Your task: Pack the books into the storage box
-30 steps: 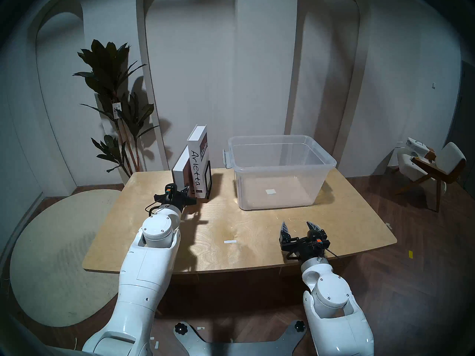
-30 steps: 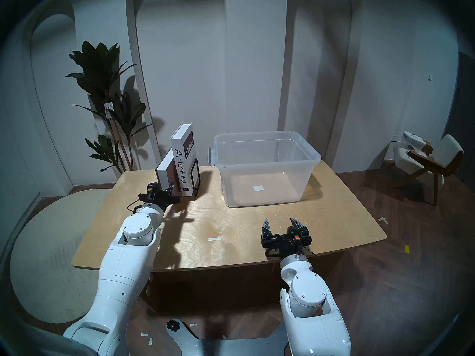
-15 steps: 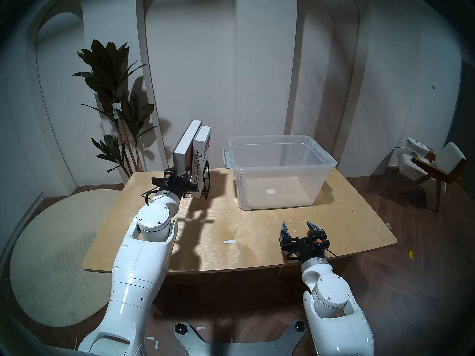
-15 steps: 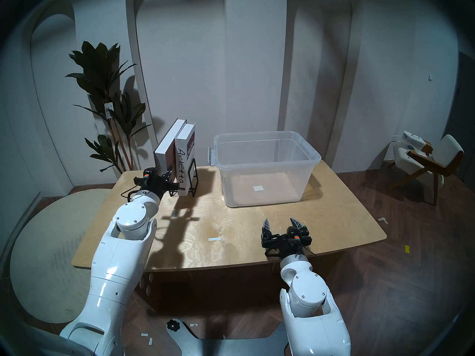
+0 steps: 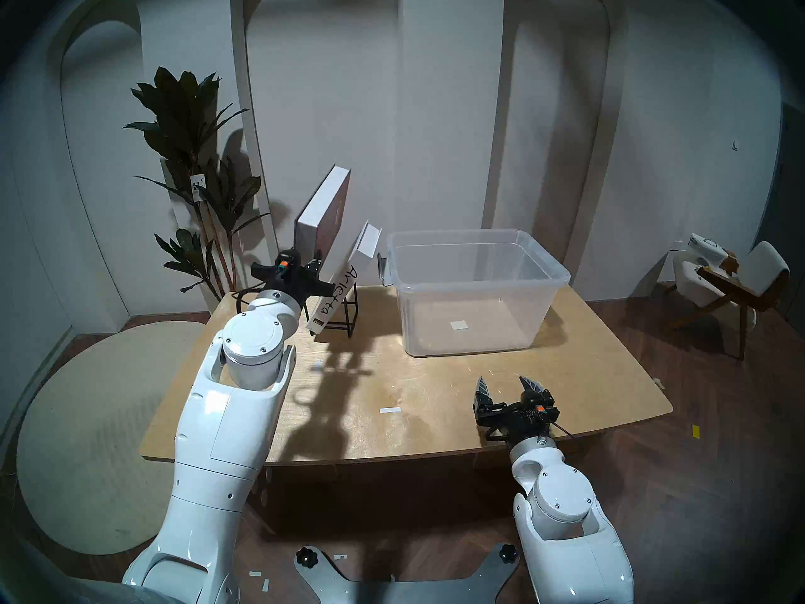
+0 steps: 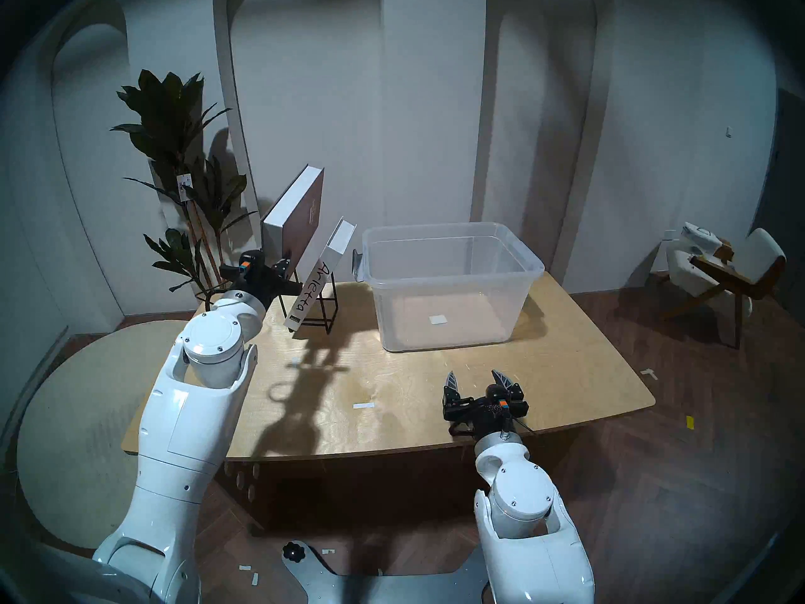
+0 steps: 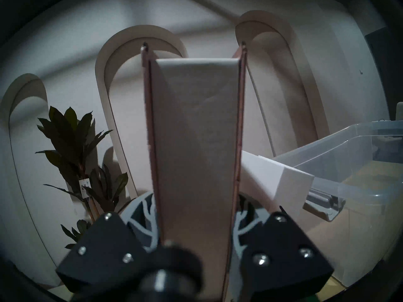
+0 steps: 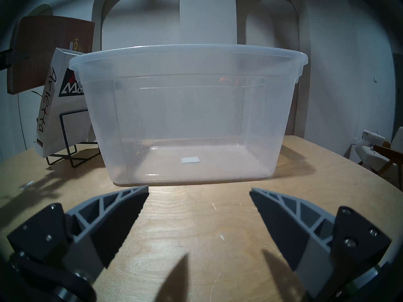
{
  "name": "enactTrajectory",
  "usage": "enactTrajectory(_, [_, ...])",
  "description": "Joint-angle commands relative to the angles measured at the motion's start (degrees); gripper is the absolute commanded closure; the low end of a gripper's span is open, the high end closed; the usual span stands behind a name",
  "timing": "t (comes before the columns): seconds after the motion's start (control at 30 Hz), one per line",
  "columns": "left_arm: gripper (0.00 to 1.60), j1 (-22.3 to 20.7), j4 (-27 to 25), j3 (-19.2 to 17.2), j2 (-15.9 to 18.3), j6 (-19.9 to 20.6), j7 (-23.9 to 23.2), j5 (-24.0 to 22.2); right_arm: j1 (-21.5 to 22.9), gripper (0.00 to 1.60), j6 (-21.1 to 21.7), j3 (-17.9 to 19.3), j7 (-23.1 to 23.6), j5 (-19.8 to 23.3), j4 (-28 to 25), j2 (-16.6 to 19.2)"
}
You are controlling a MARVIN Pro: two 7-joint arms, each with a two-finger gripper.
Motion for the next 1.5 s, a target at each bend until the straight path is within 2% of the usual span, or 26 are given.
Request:
enactTrajectory(0.0, [1.60, -4.3, -4.0, 0.1, 1.9, -0.1, 0.3, 2.4, 0.2, 0.00, -0.3, 0.1, -0.1, 0.0, -1.2, 0.0])
enactTrajectory(0.1, [1.60, -5.0, -4.9, 1.4, 3.5, -1.1, -0.1, 4.7, 0.2, 0.00, -0.3, 0.1, -0.1, 0.0, -1.2, 0.0])
enactTrajectory(0.23, [1.60, -4.2, -6.5, 5.2, 7.4, -6.1, -0.5, 10.6, 0.3, 0.00, -0.3, 0.1, -0.1, 0.0, -1.1, 0.0])
enactTrajectory(0.3, [1.60, -4.2, -7.0, 6.0, 8.2, -5.9, -0.5, 12.0, 0.3, 0.00, -0.3, 0.1, -0.1, 0.0, -1.1, 0.0])
enactTrajectory(0.37, [1.60, -4.3, -7.2, 7.7, 10.4, -8.6, -0.6, 15.8, 0.3, 0.00, -0.3, 0.1, -0.1, 0.0, -1.1, 0.0])
enactTrajectory(0.4, [1.60, -4.3, -7.2, 7.7, 10.4, -8.6, -0.6, 15.8, 0.3, 0.00, -0.3, 0.1, -0.1, 0.0, -1.1, 0.0])
enactTrajectory(0.43, [1.60, -4.7, -6.9, 9.2, 12.1, -10.8, -0.5, 18.2, 0.3, 0.00, -0.3, 0.1, -0.1, 0.0, -1.0, 0.0])
enactTrajectory(0.57, [1.60, -5.7, -6.9, 11.9, 14.4, -14.4, -0.1, 23.0, 0.4, 0.00, -0.3, 0.1, -0.1, 0.0, -0.9, 0.0])
enactTrajectory(0.6, [1.60, -5.7, -6.9, 11.9, 14.4, -14.4, -0.1, 23.0, 0.4, 0.00, -0.3, 0.1, -0.1, 0.0, -0.9, 0.0])
enactTrajectory(0.67, [1.60, -7.0, -6.4, 14.3, 16.2, -17.3, 0.1, 27.3, 0.4, 0.00, -0.3, 0.1, 0.0, 0.0, -0.8, 0.0])
enactTrajectory(0.8, [1.60, -9.8, -5.2, 17.5, 17.7, -20.8, 0.2, 32.4, 0.5, 0.00, -0.3, 0.1, 0.0, 0.0, -0.8, 0.0])
enactTrajectory(0.87, [1.60, -10.0, -5.2, 17.9, 17.7, -21.3, 0.3, 33.3, 0.5, 0.00, -0.3, 0.1, 0.0, 0.0, -0.8, 0.0])
enactTrajectory(0.9, [1.60, -11.4, -4.5, 19.3, 18.0, -24.0, 0.4, 35.6, 0.5, 0.00, -0.3, 0.1, 0.0, 0.0, -0.8, 0.0])
enactTrajectory(1.0, [1.60, -13.0, -3.6, 20.9, 17.5, -27.3, 0.2, 38.5, 0.5, 0.00, -0.3, 0.1, 0.0, 0.0, -0.7, 0.0])
enactTrajectory(1.17, [1.60, -14.3, -2.0, 21.9, 15.8, -30.8, -0.2, 42.2, 0.5, 0.00, -0.4, 0.1, 0.0, 0.0, -0.7, 0.0])
enactTrajectory(1.2, [1.60, -14.8, -1.3, 21.8, 14.6, -32.2, -0.6, 44.5, 0.5, 0.00, -0.4, 0.1, 0.0, 0.0, -0.7, 0.0])
enactTrajectory(1.27, [1.60, -17.0, 0.4, 22.3, 13.4, -32.9, -2.7, 45.2, 0.5, 0.00, -0.4, 0.1, -0.1, 0.0, -0.8, 0.0])
enactTrajectory(1.33, [1.60, -16.0, 0.0, 21.3, 12.3, -32.8, -3.3, 45.5, 0.5, 0.00, -0.4, 0.1, -0.1, 0.0, -0.8, 0.0])
enactTrajectory(1.37, [1.60, -17.3, 0.9, 21.9, 12.1, -33.9, -3.0, 45.7, 0.5, 0.00, -0.4, 0.1, 0.0, 0.0, -0.7, 0.0])
enactTrajectory(1.47, [1.60, -19.4, 3.4, 21.6, 9.0, -34.6, -5.5, 47.8, 0.6, 0.00, -0.3, 0.1, 0.0, 0.0, -0.6, 0.0])
